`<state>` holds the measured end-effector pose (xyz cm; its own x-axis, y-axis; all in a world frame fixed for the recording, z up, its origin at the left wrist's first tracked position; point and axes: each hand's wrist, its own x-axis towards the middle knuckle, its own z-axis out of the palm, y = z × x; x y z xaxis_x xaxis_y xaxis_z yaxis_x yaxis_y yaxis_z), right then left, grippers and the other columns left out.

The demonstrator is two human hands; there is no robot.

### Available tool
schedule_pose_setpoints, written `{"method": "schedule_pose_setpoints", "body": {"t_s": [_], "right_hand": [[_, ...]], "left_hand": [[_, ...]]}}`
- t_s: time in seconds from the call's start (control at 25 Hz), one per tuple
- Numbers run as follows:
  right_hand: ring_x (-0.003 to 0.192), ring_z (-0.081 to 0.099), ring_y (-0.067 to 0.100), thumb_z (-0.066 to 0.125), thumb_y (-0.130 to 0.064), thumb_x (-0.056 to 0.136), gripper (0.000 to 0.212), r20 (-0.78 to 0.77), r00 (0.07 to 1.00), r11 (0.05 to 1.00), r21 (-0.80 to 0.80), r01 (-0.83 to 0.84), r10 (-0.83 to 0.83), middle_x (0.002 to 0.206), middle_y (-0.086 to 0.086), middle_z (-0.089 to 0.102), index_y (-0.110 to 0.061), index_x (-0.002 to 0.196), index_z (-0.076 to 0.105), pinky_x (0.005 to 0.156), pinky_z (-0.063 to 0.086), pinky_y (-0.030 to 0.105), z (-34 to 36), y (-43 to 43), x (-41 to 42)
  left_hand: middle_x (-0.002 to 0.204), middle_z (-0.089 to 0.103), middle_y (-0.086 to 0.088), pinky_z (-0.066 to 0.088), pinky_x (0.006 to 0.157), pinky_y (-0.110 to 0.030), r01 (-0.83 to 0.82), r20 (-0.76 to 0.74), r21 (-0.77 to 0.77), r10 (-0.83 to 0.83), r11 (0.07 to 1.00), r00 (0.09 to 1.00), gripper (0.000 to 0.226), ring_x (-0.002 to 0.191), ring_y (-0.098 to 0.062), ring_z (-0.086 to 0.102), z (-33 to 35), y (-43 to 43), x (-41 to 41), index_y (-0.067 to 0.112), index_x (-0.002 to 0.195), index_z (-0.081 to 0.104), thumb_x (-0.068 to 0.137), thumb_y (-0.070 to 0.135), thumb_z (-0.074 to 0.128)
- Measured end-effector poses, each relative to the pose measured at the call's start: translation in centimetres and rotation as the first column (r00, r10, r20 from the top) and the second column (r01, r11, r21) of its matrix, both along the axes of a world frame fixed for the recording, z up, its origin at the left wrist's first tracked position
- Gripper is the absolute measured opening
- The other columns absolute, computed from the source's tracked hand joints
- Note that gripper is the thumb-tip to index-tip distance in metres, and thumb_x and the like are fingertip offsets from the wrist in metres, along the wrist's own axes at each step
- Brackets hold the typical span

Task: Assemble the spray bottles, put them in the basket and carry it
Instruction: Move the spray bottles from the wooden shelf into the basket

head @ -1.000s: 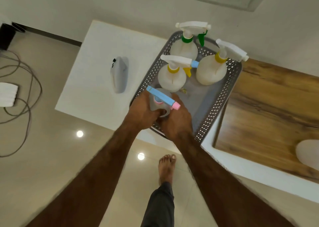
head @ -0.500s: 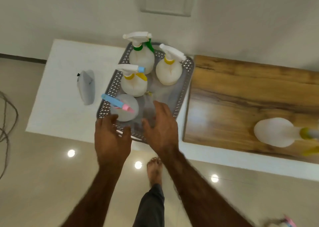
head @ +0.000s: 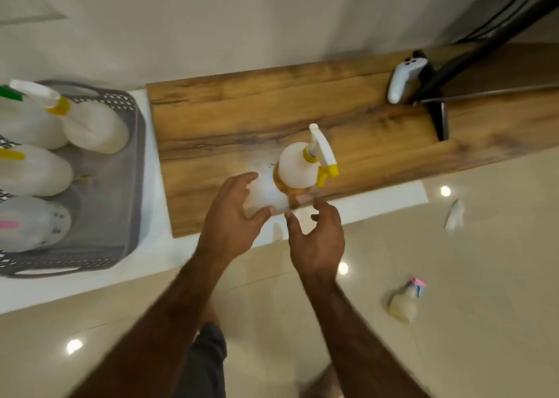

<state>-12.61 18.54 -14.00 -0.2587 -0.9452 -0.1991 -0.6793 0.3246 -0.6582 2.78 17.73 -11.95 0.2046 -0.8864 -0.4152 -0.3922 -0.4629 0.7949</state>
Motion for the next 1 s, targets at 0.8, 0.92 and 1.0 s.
{"method": "schedule_pose_setpoints", "body": {"t_s": [0.8,0.92,1.0], "right_hand": [[0.078,0.06,-0.006,0.071,-0.057,0.067,0.06,0.09,0.94,0.93,-0.204,-0.305,0.328,0.082,-0.031,0.051,-0.038,0.118,0.048,0.057,0.032,0.005,2.8,-6.9,9.0],[0.092,0.06,0.004,0.074,-0.05,0.069,0.068,0.133,0.881,0.878,-0.238,-0.416,0.454,0.104,-0.023,0.058,-0.04,0.13,0.046,0.064,0.048,0.019,4.3,-6.4,14.5],[0.104,0.065,0.016,0.078,-0.045,0.071,0.077,0.156,0.837,0.843,-0.232,-0.485,0.525,0.122,-0.01,0.061,-0.03,0.139,0.045,0.074,0.059,0.035,4.9,-5.5,18.0]], "left_hand": [[0.154,0.056,0.002,0.058,0.105,-0.045,-0.206,-0.184,-0.132,0.18,0.97,0.966,0.088,0.138,-0.019,0.057,3.1,-3.6,6.4,0.028,0.158,0.043,0.082,0.015,0.086],[0.151,0.058,-0.002,0.058,0.104,-0.045,-0.33,-0.196,-0.158,0.298,0.931,0.934,0.085,0.136,-0.018,0.059,4.5,-1.7,11.4,0.024,0.156,0.047,0.082,0.012,0.086],[0.149,0.058,-0.003,0.056,0.105,-0.039,-0.37,-0.149,-0.179,0.346,0.912,0.926,0.082,0.137,-0.019,0.057,5.1,-0.2,14.6,0.022,0.155,0.049,0.082,0.012,0.086]]}}
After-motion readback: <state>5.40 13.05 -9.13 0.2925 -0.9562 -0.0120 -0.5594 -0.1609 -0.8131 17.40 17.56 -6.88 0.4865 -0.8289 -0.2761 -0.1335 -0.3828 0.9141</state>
